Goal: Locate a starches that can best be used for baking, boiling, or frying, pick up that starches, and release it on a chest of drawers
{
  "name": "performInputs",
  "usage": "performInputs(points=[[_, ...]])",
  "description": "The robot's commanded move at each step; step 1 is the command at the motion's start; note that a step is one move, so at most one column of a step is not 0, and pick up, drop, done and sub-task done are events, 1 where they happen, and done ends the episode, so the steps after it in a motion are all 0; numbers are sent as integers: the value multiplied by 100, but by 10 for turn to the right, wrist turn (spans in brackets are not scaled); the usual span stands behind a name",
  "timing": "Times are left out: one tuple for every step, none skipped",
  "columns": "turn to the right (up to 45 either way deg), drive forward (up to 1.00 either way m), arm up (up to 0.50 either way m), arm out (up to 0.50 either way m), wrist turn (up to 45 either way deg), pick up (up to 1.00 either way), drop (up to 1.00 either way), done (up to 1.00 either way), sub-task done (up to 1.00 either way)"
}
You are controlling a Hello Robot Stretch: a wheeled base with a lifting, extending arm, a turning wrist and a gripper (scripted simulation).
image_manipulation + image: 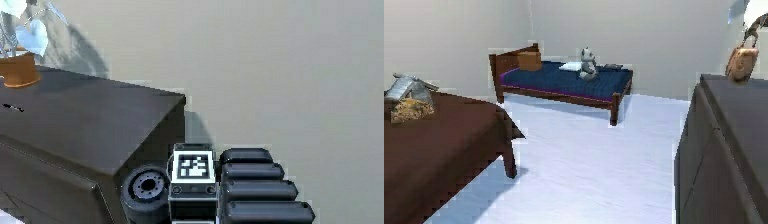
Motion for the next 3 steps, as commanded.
performInputs(points=[[0, 20, 0, 0, 0, 0, 0, 0, 0], [210, 0, 0, 0, 0, 0, 0, 0, 0], [0, 95, 0, 0, 0, 0, 0, 0, 0]])
